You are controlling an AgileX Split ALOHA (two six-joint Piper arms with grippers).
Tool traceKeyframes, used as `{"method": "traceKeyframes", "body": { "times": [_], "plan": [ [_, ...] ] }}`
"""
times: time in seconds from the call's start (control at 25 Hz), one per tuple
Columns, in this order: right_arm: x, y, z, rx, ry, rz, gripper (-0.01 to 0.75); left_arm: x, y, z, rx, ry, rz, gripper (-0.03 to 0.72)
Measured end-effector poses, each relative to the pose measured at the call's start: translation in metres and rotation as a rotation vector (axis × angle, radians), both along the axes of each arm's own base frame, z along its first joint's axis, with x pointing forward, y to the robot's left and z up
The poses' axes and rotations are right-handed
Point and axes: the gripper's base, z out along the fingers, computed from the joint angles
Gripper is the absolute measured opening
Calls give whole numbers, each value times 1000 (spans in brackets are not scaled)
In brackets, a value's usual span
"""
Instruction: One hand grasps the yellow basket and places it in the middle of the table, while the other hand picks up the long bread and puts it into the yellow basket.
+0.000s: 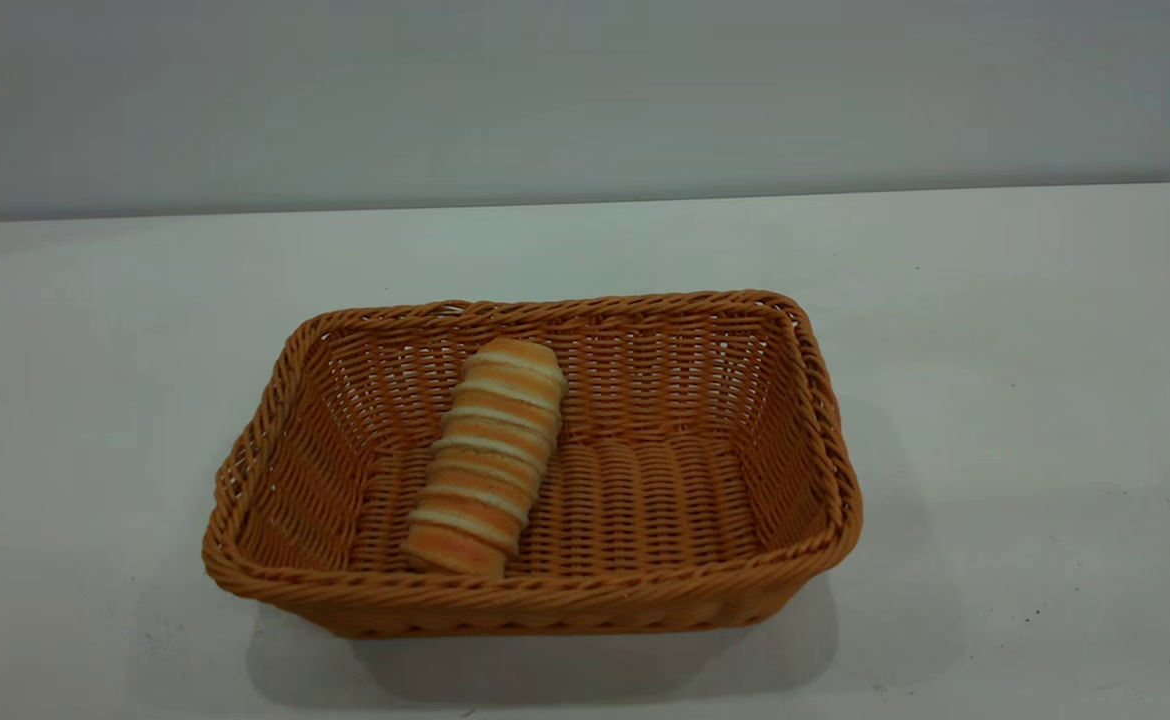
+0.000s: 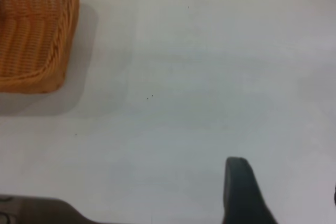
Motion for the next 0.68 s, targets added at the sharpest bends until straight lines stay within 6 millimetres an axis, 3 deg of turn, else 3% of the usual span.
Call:
{"method": "traceKeyframes", "body": {
  "times": [0.68],
  "plan": [
    [0,0,0,0,0,0,383,0,0,0,1,1,-1,528]
  ]
}}
